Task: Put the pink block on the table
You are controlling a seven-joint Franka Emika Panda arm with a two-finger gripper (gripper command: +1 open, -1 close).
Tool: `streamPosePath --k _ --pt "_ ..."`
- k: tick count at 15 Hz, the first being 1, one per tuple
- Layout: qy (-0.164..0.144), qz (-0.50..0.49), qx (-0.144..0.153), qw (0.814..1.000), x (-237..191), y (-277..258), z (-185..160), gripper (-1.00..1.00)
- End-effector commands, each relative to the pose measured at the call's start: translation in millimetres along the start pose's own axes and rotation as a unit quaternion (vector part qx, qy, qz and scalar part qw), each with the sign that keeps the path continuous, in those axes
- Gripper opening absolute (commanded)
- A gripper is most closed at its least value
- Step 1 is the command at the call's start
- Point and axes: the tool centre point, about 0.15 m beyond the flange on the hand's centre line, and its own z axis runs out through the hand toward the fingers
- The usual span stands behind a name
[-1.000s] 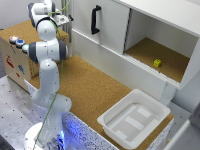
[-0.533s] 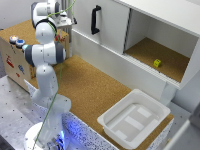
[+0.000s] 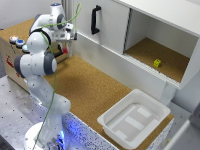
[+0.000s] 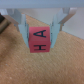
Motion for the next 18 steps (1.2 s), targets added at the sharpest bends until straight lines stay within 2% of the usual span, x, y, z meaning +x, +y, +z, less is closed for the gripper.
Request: streamPosePath --k 1,4,6,13,16,18 --pt "0.022 0.052 0.056 0.997 -19.7 43.7 65.8 -1.00" --pt "-0.026 0.068 0.051 0.996 -9.9 57.3 103.9 -1.00" --pt "-0.047 0.092 0.042 0.994 -11.0 69.3 122.4 -1.00" --pt "-0.038 0.160 0.044 0.985 -3.6 118.7 154.6 -1.00" --pt "-0.032 0.157 0.040 0.986 0.0 126.8 166.5 -1.00" --pt "-0.025 0.164 0.026 0.986 -0.5 132.3 173.7 -1.00"
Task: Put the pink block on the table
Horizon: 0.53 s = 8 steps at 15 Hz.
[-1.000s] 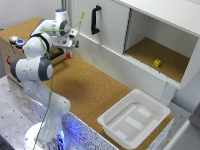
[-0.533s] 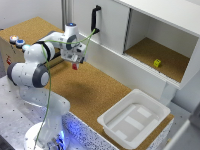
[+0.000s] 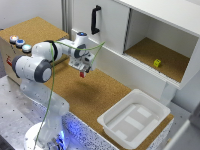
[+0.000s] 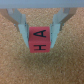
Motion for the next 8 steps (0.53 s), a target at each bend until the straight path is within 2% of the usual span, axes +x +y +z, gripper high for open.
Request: streamPosePath --k 1,8 --pt "0.006 0.013 -0.021 1.000 19.7 22.6 27.6 -1.00" --pt "0.010 0.086 0.006 0.996 17.7 31.0 55.3 -1.00"
